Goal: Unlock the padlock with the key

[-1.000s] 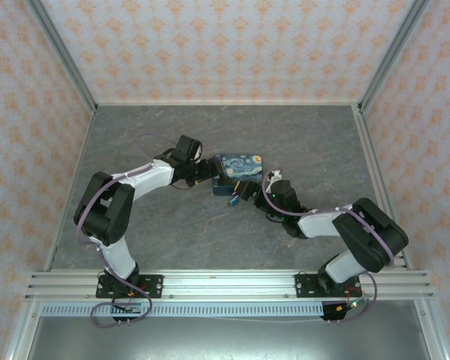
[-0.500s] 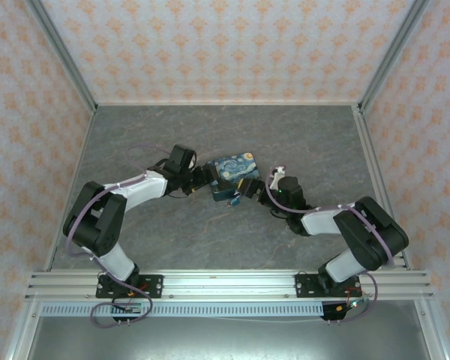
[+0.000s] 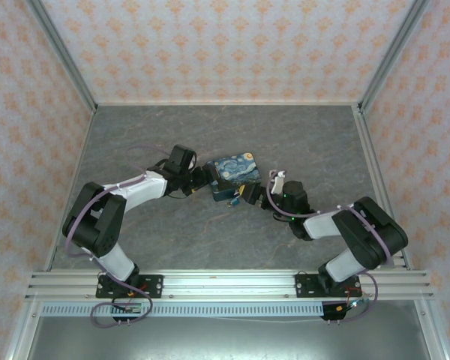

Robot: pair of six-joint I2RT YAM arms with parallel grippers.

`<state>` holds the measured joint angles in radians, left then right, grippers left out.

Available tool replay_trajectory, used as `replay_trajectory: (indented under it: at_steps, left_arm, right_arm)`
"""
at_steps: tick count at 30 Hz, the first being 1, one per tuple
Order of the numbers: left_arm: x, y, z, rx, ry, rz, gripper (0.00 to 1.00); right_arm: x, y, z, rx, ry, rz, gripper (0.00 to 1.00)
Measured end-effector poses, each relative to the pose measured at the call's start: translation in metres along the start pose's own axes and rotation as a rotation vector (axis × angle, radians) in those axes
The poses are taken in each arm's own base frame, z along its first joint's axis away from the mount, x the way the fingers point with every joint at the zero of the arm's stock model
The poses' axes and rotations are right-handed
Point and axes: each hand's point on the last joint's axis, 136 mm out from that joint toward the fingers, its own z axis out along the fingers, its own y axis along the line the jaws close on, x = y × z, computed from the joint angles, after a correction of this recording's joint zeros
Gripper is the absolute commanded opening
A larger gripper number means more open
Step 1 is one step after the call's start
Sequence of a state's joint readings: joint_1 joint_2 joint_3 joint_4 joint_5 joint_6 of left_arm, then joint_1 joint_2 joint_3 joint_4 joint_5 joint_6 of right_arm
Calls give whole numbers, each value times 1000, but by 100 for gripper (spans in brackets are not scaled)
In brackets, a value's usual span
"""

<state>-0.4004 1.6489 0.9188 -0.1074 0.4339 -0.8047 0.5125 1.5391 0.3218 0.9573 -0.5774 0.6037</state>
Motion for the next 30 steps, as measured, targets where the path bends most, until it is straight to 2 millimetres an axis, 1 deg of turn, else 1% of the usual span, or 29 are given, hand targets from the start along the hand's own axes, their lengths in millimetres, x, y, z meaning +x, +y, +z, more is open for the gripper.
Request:
replay_trajectory:
  at_steps: [6, 12, 20, 30]
  left_arm:
    - [1, -1, 0, -2, -1, -3, 78]
    - [1, 0, 0, -3, -2, -3, 78]
    - [1, 0, 0, -4, -2, -3, 78]
    - [1, 0, 0, -3, -2, -3, 78]
  right_arm:
    - [13, -12, 8, 14, 32, 9, 83]
    - [25, -8, 19, -9, 58, -5, 78]
    - [27, -3, 30, -37, 49, -24, 75]
    - [26, -2, 38, -57, 41, -29, 69]
